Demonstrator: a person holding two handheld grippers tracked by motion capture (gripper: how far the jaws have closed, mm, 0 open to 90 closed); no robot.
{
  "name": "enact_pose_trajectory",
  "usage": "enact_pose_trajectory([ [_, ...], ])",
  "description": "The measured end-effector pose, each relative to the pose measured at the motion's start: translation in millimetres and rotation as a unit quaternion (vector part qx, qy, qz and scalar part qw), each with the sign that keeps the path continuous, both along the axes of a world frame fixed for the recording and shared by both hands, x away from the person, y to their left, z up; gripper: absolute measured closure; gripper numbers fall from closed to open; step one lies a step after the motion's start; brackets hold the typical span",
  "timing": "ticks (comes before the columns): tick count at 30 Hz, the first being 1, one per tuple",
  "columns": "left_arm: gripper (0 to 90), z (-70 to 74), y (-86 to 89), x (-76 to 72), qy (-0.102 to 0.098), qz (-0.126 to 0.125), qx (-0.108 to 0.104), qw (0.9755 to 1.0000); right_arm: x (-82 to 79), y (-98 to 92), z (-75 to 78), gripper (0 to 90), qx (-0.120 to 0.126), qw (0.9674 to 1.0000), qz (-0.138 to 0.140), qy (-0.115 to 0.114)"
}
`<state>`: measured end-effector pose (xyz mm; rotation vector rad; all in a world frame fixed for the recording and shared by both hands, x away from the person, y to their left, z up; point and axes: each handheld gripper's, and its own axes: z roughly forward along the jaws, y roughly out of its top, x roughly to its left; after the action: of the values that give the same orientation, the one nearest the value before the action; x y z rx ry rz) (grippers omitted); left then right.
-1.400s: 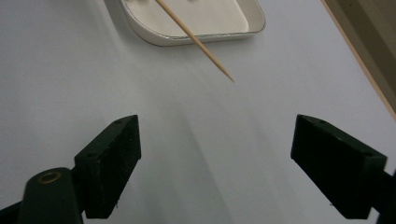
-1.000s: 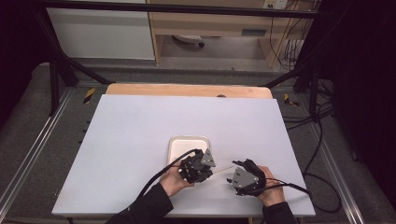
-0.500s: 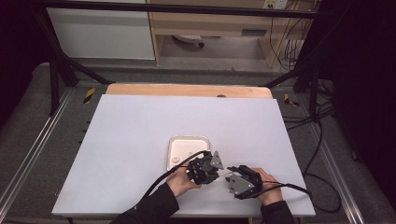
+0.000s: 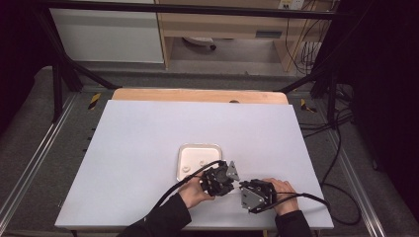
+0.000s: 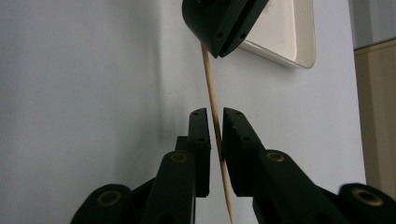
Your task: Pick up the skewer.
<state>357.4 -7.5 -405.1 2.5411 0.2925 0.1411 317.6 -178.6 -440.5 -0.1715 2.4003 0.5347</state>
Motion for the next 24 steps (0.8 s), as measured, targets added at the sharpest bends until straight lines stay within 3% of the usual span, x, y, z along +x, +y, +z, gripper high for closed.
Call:
enact_pose_trajectory([
  [10, 86.2, 1.2, 2.6, 0.6, 0.0, 0.002, 0.005, 1.0, -1.1, 0.8, 1.5, 88.8, -0.032, 0.9989, 0.028, -0.02],
  [15, 69.6, 3.7, 8.2, 1.2, -0.012, 0.01, 0.021, 0.9997, -1.3, 1.5, 3.6, 88.8, -0.042, 0.9985, 0.024, -0.025],
  [20, 62.1, 6.8, 18.3, 5.6, 0.012, 0.019, 0.032, 0.9992, -0.5, 2.2, 1.8, 88.8, -0.057, 0.9979, 0.012, -0.028],
  [22, 62.3, 5.7, 20.8, 8.8, 0.028, 0.02, 0.055, 0.9979, 0.3, 2.7, 2.3, 88.8, -0.061, 0.9978, 0.012, -0.026],
  [24, 63.1, 4.4, 21.0, 9.3, 0.037, 0.023, 0.059, 0.9973, 0.2, 3.0, 2.3, 88.8, -0.06, 0.9978, 0.011, -0.026],
])
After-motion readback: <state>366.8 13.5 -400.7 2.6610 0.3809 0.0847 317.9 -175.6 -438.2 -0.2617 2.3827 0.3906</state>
